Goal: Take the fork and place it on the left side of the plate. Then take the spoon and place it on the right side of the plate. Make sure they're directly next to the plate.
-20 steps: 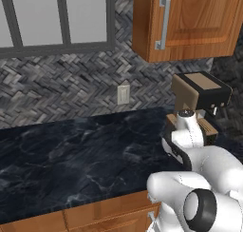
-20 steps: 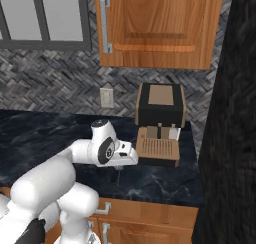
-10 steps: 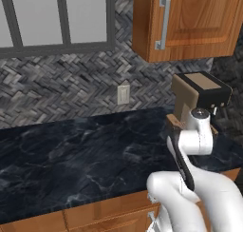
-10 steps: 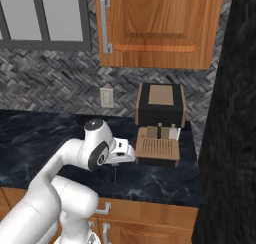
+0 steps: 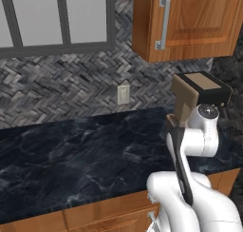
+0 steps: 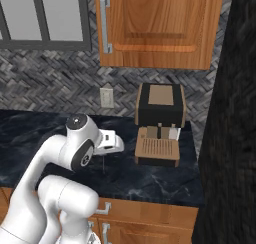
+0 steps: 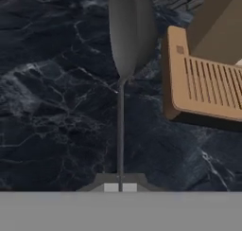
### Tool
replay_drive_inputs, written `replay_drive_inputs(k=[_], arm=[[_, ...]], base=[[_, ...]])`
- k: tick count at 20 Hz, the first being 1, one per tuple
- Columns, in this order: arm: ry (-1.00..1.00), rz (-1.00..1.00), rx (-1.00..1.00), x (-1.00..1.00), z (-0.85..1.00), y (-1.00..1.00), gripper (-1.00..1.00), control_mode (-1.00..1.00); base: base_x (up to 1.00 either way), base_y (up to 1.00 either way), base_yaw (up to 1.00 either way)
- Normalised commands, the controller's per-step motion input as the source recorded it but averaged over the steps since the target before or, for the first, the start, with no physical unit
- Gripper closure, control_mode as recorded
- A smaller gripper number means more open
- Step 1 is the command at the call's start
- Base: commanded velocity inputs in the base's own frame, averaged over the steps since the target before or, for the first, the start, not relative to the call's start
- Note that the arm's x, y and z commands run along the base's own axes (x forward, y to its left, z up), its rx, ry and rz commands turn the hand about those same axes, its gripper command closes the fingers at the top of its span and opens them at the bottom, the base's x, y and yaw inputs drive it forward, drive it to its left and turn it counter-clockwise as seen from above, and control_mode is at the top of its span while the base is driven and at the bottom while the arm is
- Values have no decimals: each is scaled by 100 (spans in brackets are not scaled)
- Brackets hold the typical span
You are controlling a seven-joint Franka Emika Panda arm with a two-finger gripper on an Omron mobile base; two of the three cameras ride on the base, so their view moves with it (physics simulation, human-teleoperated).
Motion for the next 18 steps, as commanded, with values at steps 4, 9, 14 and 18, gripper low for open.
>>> replay_drive_inputs(k=[4,9,14,18], arm=[[-23,7,-4,-5,52,31,100,-100],[-20,7,-1,0,53,27,100,-100],[-14,5,0,-22,31,25,100,-100],[-13,1,-4,-35,1,17,100,-100]], base=[[0,0,0],[0,0,0],[0,0,0],[0,0,0]])
